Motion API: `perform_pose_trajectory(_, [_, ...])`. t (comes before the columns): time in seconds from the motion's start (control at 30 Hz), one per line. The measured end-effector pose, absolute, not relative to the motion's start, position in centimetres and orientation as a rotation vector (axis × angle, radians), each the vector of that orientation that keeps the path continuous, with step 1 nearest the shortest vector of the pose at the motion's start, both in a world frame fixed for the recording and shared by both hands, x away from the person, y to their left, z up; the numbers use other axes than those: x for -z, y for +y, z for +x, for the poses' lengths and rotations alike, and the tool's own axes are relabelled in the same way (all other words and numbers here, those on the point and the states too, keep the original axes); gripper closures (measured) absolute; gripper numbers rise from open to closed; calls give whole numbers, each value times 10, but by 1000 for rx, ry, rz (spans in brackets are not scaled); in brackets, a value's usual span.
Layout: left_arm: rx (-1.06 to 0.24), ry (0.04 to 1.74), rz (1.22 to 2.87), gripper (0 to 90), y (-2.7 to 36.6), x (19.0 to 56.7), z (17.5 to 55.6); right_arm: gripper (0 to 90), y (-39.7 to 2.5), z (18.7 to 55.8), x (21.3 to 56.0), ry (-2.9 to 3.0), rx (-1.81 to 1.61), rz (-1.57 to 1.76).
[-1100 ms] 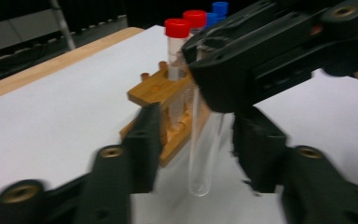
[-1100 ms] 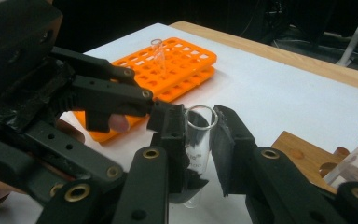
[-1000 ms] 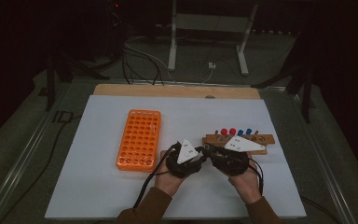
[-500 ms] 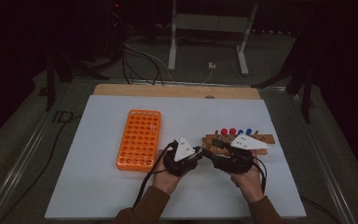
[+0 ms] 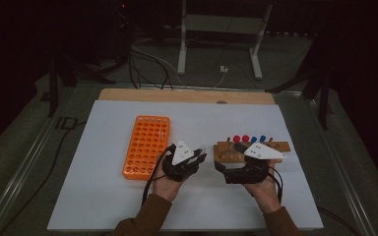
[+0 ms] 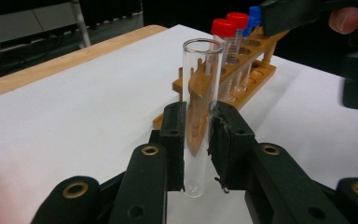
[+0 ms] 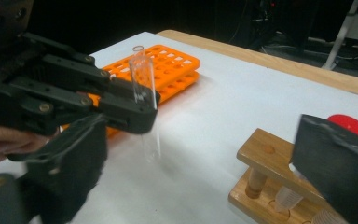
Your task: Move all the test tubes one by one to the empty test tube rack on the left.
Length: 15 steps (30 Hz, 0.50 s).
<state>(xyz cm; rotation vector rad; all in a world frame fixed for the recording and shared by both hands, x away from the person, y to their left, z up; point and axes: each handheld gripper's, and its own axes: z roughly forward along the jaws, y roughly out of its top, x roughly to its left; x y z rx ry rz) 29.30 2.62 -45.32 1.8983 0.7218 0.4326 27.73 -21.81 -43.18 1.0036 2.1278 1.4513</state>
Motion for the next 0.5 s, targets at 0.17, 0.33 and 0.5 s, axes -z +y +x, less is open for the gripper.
perform_pose_trajectory(0.17, [-438, 751, 1877, 760, 36, 451, 296, 0, -223, 277, 433, 2128, -1446, 1016])
perform_pose_trajectory(0.33, [-441, 779, 1849, 759, 46, 449, 300, 0, -226, 277, 434, 2132, -1434, 1016])
perform_pose_trajectory(0.5, [-450, 803, 1835, 759, 57, 447, 303, 0, -227, 277, 434, 2124, -1437, 1020])
